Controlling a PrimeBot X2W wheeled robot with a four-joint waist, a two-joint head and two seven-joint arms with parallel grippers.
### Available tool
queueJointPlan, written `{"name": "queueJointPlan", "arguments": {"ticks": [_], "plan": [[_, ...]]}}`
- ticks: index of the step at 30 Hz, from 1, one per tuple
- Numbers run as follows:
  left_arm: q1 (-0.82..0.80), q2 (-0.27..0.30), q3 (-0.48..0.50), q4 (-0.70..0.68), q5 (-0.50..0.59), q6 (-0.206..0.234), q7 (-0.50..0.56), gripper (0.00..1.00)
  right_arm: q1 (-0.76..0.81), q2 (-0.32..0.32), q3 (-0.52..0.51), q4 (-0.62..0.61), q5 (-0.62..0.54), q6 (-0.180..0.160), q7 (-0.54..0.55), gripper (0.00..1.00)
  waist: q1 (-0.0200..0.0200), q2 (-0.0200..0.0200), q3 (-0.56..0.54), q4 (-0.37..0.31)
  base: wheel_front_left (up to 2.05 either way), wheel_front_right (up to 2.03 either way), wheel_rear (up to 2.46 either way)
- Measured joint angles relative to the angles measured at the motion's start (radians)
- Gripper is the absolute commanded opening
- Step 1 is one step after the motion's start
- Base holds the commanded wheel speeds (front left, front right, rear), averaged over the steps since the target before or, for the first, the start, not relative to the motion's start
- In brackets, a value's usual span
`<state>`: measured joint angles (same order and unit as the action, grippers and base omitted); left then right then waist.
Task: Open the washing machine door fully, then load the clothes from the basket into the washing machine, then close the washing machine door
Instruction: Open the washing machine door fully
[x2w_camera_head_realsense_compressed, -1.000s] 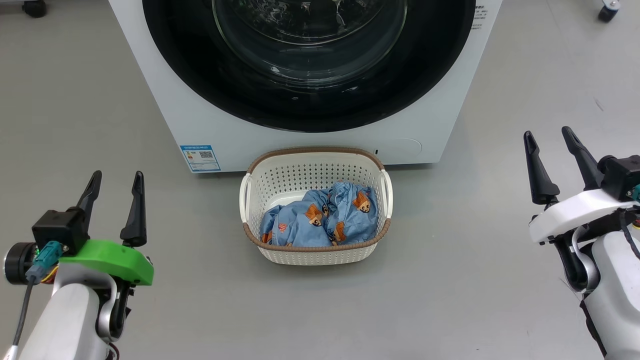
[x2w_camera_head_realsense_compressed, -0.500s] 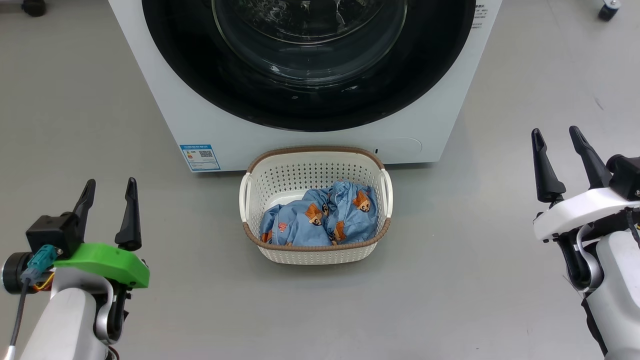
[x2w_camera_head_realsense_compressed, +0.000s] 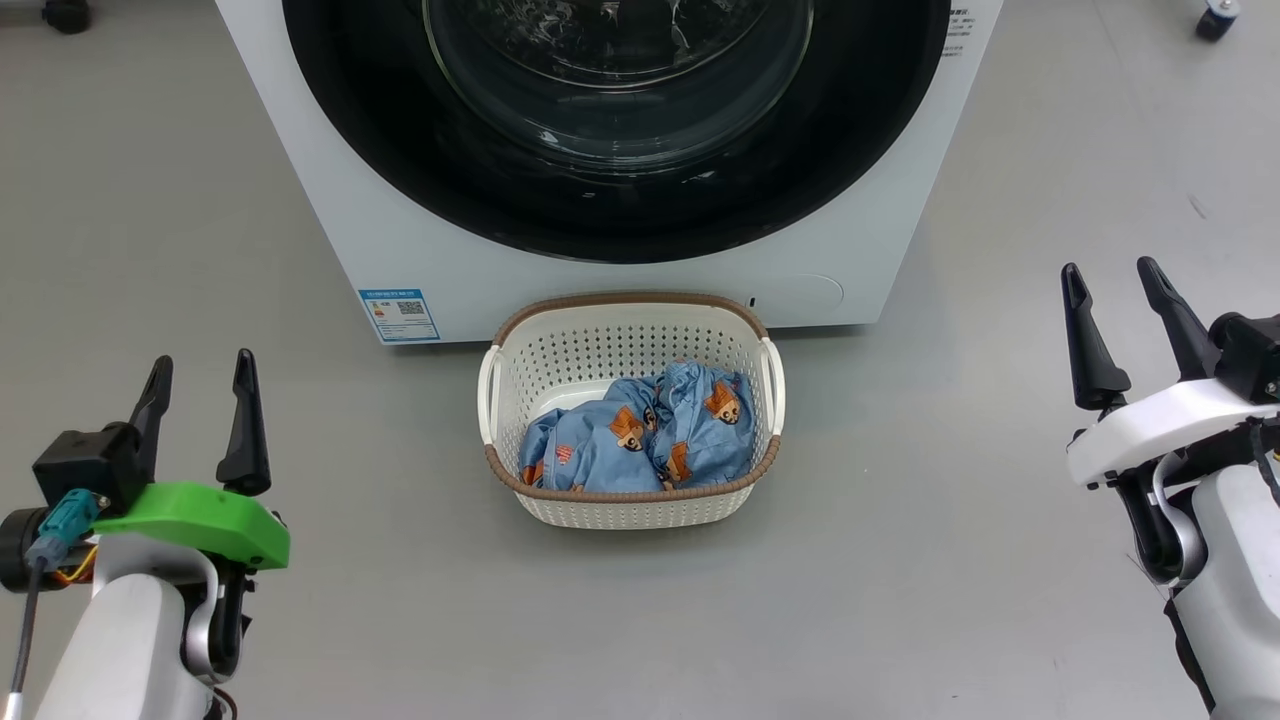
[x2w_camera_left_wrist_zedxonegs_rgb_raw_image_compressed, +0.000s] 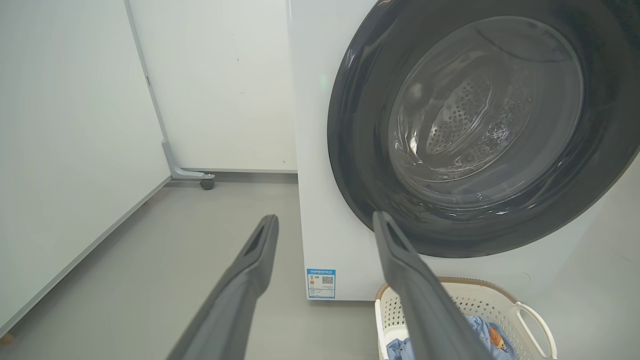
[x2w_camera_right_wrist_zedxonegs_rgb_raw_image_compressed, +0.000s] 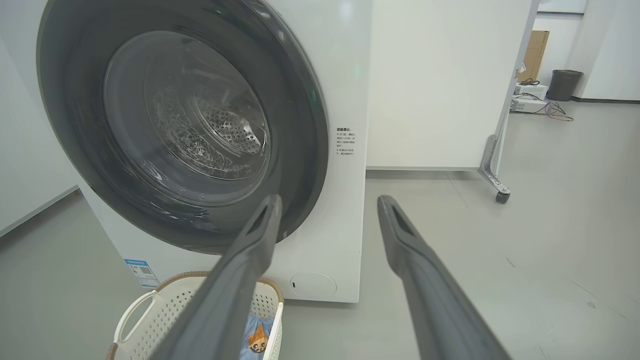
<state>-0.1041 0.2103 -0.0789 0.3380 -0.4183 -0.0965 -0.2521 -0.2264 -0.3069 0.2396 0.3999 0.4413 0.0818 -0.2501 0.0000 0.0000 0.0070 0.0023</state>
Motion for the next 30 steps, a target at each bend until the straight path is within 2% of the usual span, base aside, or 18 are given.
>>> {"name": "queueJointPlan", "arguments": {"ticks": [17,30], "plan": [[-0.012,0.001,0.012,-0.003,0.042,0.0,0.0,1.0,0.0,0.006,-0.019,-0.004,-0.013,0.01,0.0,1.0,0.0,0.0,0.017,-0.005,0.03,0.03,-0.06],[-0.031,-0.002,0.037,-0.007,0.059,-0.001,0.0,1.0,-0.009,0.021,-0.047,-0.004,-0.02,0.014,0.0,1.0,0.0,0.0,0.032,0.002,0.32,0.32,-0.65]]}}
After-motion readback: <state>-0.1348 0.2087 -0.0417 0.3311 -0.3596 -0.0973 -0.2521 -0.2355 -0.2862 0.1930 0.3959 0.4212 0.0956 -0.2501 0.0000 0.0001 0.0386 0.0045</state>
